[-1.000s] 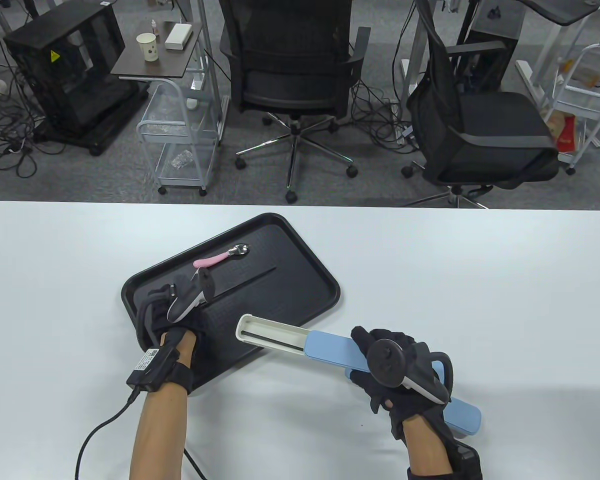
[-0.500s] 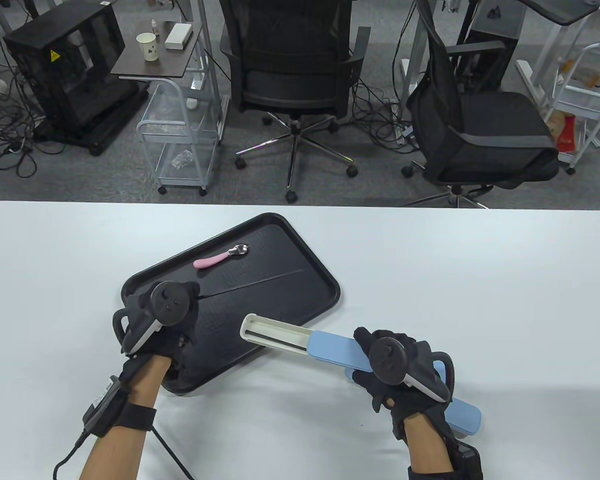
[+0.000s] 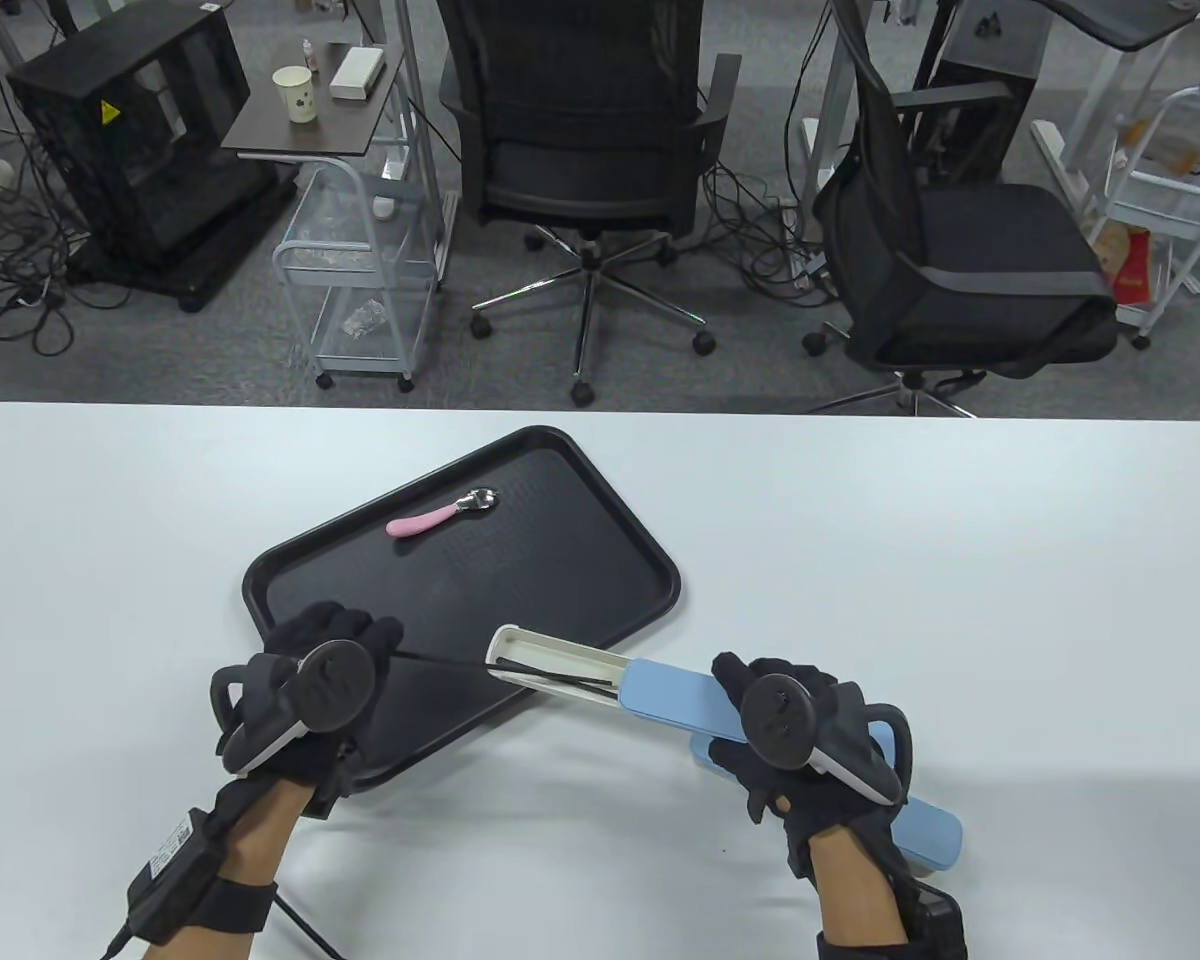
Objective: Slide to open lunch boxes and place utensils
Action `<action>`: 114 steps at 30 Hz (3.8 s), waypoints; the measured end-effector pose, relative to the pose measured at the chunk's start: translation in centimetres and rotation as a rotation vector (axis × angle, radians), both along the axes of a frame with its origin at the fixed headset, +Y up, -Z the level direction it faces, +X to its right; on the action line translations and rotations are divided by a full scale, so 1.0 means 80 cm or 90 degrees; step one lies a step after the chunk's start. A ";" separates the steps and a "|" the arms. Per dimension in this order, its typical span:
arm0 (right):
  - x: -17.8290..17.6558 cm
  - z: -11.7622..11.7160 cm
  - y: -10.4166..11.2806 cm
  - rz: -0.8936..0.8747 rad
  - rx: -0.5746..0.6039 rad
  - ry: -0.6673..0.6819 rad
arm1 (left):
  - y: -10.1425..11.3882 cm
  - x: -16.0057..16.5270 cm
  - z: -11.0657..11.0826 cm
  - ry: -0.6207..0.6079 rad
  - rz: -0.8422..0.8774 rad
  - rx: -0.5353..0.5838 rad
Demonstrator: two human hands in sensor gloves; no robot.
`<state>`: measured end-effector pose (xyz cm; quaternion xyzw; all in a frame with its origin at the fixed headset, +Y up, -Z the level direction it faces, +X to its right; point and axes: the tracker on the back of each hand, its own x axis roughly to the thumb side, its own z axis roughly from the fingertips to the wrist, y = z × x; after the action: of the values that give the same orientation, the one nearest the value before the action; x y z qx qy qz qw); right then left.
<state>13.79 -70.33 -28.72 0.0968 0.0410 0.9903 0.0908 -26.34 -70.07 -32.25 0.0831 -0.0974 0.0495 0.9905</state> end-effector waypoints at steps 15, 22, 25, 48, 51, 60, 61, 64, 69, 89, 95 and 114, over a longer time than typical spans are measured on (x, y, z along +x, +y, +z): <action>-0.045 0.016 0.006 0.003 0.023 0.083 | 0.005 0.078 0.046 -0.164 -0.102 0.101; -0.049 0.018 0.007 0.009 0.032 0.088 | -0.002 0.087 0.049 -0.173 -0.111 0.097; -0.049 0.018 0.006 0.006 0.029 0.087 | -0.001 0.086 0.048 -0.164 -0.104 0.094; -0.041 0.016 0.006 -0.004 0.024 0.076 | 0.008 0.062 0.037 -0.109 -0.024 0.061; -0.039 0.015 0.007 -0.007 0.024 0.073 | 0.021 0.051 0.031 -0.071 -0.011 0.053; -0.031 0.013 0.009 -0.011 0.028 0.061 | 0.050 0.027 -0.018 0.028 0.065 -0.005; -0.030 0.013 0.009 -0.011 0.029 0.060 | 0.051 0.025 -0.027 0.039 0.066 -0.012; -0.027 0.013 0.010 -0.010 0.031 0.054 | 0.052 0.019 -0.052 0.079 0.083 -0.039; -0.022 0.011 0.011 -0.012 0.033 0.047 | 0.039 0.008 -0.094 0.147 0.111 -0.098; -0.002 0.004 0.006 -0.012 0.023 0.008 | -0.065 -0.003 -0.208 0.342 0.100 -0.281; 0.000 0.002 0.003 -0.008 0.016 0.003 | -0.082 -0.001 -0.222 0.355 0.084 -0.316; 0.000 0.003 0.002 -0.002 0.011 0.000 | -0.093 0.014 -0.238 0.380 0.026 -0.317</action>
<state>13.81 -70.17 -28.50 0.0977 0.0326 0.9905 0.0914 -25.23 -77.51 -51.33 -0.1476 0.2117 0.0651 0.9639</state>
